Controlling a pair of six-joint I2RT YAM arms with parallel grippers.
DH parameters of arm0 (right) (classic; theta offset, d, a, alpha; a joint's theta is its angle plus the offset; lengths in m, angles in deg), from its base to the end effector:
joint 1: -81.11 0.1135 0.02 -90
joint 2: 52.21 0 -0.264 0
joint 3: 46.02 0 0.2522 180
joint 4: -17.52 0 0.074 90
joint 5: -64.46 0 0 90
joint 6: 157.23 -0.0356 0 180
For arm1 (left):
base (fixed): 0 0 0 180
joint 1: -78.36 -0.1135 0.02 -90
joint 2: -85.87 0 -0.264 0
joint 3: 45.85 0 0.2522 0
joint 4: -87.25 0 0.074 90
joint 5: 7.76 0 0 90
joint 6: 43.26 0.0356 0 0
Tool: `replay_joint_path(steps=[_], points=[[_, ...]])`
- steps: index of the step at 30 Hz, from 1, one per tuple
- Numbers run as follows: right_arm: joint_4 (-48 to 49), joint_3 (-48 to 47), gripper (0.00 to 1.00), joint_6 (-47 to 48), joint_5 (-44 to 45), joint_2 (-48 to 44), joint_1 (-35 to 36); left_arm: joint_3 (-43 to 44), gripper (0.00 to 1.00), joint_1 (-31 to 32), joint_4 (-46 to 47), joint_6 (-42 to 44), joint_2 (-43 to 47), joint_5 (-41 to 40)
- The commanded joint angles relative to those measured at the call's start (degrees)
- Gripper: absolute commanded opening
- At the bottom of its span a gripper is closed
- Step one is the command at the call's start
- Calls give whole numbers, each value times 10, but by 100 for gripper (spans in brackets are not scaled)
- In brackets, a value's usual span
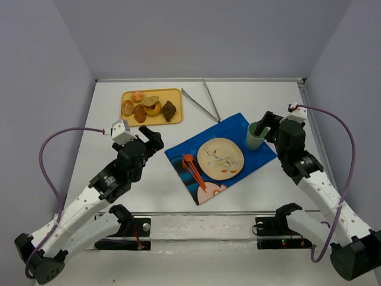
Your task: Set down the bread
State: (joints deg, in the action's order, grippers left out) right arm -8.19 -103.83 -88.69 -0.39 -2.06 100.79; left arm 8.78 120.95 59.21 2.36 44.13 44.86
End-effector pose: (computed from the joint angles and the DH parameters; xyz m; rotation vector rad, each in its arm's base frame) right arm 0.1951 0.0537 0.3169 0.3251 1.8272 0.0846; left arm 0.1380 -0.0975 0.3188 -0.4801 1.7418 -0.4918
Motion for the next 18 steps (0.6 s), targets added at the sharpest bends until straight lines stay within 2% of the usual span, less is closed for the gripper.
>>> replay_joint_path(steps=[1,6,11,13,17,18], points=[[30,2,100,7,14,-10,2,-3,99,-2,20,5,17,-24],[32,-10,100,32,-29,-4,2,0,99,-3,9,4,17,-32],[36,-72,100,72,-89,31,2,0,99,-3,7,3,18,-35],[35,-95,100,82,-101,71,2,-3,99,-4,7,2,19,-37],[23,-182,100,114,-189,179,2,-4,99,-3,2,-3,19,-43],[18,-227,100,122,-195,234,8,-6,99,-4,0,-4,20,-45]])
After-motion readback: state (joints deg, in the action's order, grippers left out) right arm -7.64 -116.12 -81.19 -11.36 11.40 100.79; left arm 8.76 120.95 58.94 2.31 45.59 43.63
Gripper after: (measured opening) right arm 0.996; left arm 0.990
